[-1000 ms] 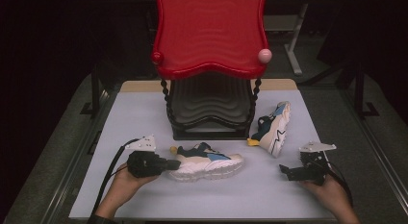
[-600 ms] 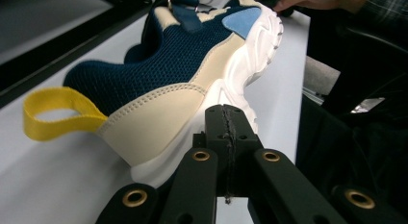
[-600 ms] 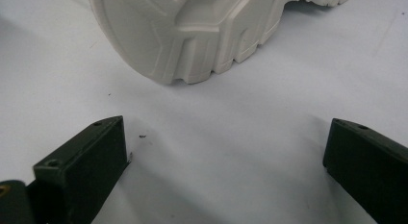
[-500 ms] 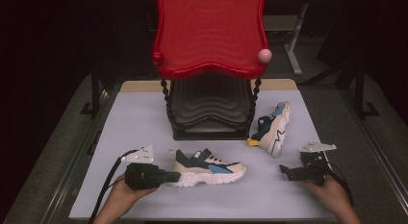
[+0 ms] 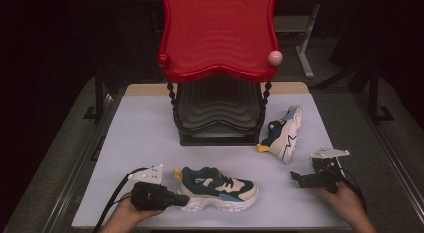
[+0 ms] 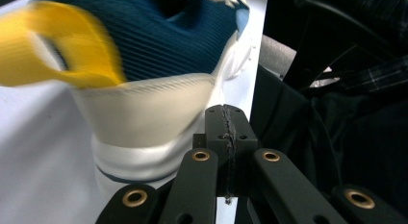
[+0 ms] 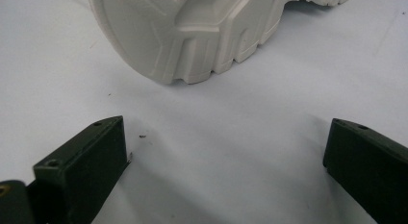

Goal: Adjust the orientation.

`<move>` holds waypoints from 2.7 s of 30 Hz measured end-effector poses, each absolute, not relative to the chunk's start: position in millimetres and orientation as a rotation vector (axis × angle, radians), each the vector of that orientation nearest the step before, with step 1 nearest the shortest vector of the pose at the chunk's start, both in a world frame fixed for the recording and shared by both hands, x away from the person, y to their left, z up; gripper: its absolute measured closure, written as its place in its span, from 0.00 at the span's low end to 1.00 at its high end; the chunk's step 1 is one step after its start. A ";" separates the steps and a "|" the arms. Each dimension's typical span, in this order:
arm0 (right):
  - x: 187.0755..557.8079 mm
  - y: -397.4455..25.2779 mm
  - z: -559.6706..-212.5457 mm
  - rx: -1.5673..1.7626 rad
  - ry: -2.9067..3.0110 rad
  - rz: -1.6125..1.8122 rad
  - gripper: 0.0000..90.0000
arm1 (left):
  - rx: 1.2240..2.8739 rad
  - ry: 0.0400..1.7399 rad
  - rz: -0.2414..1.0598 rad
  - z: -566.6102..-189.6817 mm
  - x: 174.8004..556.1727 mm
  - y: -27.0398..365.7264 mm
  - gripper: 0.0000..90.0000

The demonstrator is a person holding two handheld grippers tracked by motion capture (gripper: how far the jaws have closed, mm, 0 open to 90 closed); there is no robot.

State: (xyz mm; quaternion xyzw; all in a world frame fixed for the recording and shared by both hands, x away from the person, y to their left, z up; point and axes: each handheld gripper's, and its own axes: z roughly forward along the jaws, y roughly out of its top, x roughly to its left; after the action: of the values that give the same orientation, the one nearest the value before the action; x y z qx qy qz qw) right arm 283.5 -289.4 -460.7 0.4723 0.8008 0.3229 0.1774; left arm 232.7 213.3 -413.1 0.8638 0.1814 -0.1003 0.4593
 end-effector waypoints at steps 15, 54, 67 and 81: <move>279.6 -291.8 -455.6 1.290 2.335 0.914 0.10 | 2.203 0.453 -0.192 -414.4 231.0 221.3 0.93; 219.3 -182.8 -436.7 0.582 2.906 1.358 1.00 | 2.206 0.625 0.028 -423.5 275.1 223.8 1.00; 262.9 -179.1 -437.7 0.730 2.786 1.336 1.00 | 2.171 0.602 -0.019 -423.9 269.7 216.0 0.99; 303.8 -154.0 -439.5 0.794 2.709 1.386 1.00 | 2.214 0.524 -0.088 -430.2 265.7 181.7 0.98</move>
State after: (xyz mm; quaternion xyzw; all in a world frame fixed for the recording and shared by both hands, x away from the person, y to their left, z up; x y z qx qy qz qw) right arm 303.8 -154.0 -439.5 0.2525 0.8614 0.4407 -0.0018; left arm 265.7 181.7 -430.2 0.8829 0.2091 -0.0350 0.4189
